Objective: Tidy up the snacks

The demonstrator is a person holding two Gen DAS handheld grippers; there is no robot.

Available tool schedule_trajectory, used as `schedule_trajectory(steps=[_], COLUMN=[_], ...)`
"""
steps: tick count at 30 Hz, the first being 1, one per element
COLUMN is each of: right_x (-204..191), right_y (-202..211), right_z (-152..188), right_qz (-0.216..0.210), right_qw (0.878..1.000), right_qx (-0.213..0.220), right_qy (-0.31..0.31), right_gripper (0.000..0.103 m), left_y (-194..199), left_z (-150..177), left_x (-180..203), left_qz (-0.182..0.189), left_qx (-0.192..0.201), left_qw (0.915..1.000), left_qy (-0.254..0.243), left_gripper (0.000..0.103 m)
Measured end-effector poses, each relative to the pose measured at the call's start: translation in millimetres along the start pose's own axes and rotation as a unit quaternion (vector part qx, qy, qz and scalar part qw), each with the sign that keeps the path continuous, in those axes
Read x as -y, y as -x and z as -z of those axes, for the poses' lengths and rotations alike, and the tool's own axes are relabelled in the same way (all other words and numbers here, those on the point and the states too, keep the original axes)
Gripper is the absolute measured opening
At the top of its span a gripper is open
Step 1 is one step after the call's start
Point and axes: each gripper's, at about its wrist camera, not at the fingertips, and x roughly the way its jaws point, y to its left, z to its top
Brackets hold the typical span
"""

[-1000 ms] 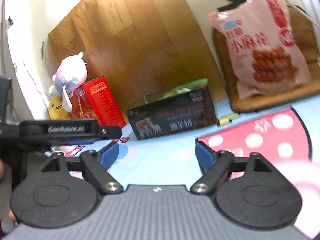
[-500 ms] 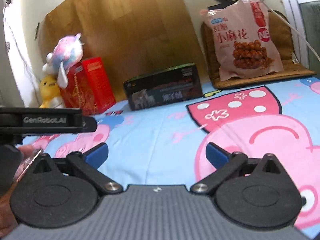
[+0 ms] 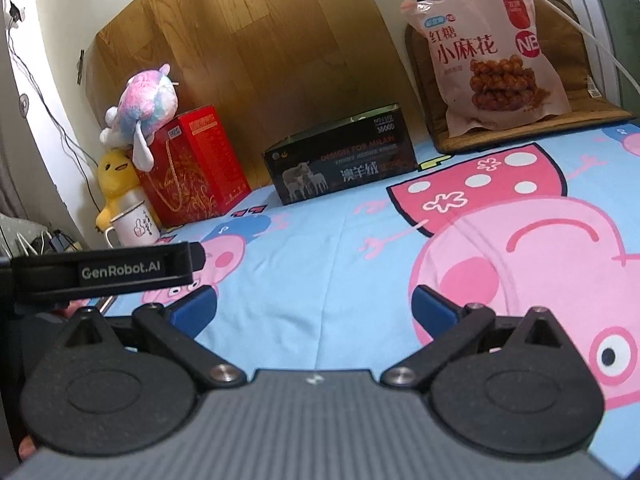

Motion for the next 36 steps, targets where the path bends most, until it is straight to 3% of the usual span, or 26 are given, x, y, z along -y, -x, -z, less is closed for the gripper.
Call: schedule_trajectory(steps=[6, 21, 36], right_x=[0.0, 1.1, 0.3], right_y=[7.1, 4.9, 3.6], right_z=[-4.0, -4.0, -1.9], right_qz=[0.0, 0.002, 0.003], right_qw=[1.0, 1.0, 1.0], right_qx=[0.013, 0.011, 0.013], right_qy=[-0.006, -0.024, -0.026], right_gripper=[0.103, 0.103, 0.103], left_y=[3.5, 10.4, -0.2], left_z=[-3.8, -7.8, -1.3], left_x=[-6.2, -16.4, -15.6], left_qz=[0.013, -0.048, -0.069], left_qx=[0.006, 0.037, 0.018], left_qw=[0.9998, 0.9979, 0.9975], left_qy=[0.017, 0.022, -0.002], left_gripper=[0.103, 0.103, 0.103])
